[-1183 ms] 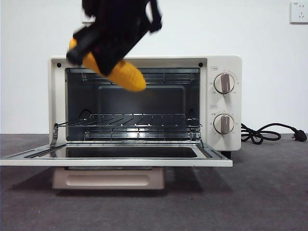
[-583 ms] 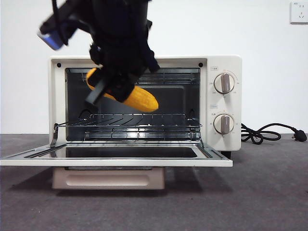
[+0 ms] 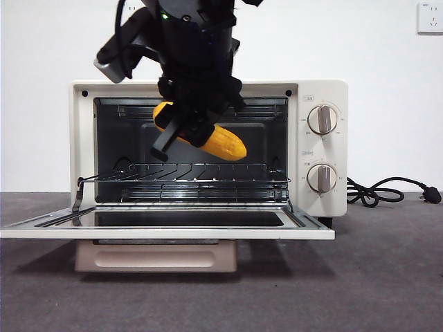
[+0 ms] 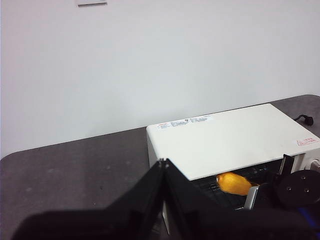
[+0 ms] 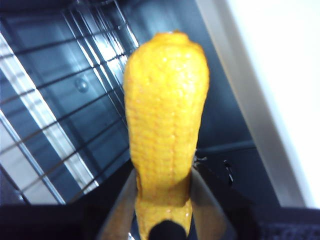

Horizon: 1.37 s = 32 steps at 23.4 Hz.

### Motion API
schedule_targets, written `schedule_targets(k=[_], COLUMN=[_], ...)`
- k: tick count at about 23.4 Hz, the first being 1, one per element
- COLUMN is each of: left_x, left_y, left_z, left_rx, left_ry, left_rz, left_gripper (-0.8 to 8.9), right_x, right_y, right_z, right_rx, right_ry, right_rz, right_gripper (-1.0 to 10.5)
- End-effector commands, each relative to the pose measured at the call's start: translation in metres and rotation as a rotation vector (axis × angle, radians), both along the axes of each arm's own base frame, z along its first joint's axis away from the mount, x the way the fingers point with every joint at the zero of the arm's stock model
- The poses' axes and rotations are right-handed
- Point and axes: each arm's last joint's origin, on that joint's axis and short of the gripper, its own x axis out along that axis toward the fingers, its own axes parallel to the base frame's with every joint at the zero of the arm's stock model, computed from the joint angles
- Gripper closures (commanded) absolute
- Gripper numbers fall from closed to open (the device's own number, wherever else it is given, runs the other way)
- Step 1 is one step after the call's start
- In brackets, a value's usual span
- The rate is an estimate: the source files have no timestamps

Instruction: Take the corn from the table,put the corn in the oven

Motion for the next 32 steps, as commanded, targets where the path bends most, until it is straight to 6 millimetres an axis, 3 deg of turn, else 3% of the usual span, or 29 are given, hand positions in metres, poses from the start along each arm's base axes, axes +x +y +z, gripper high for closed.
schedule_targets(k=[1,9,14,24,32], left_x=[-0.001,-0.001,-0.001,-0.001,-0.001], left_y=[0.001,0.001,0.001,0.001,0.001], left_z=[0.001,0.001,0.0,-0.002,-0.002], left_rx=[0.006,0.008,0.01,0.023,0.021], left_ry=[-0.009,-0.007,-0.004,0.012,0.01], left_rz=[0.0,0.0,-0.001,-0.001,-0.001], left_gripper=[8.19,8.19,8.19,8.19,8.19], right_x=[0.002,0.003,0.003,-0.002,-0.022], right_y=[-0.001,-0.001,-0.002,0.0,0.003], right_z=[-0.003,-0.004,-0.005,-0.002,0.016], right_rx=[-0.007,-0.006,0.005,-0.004,0.024], right_ry=[0.015,0.021,0.028,-0.002,-0.049], right_rz=[0.003,0.004,-0.006,-0.04,-0.056], right_gripper=[8.5,7.8,6.0,5.9,5.9])
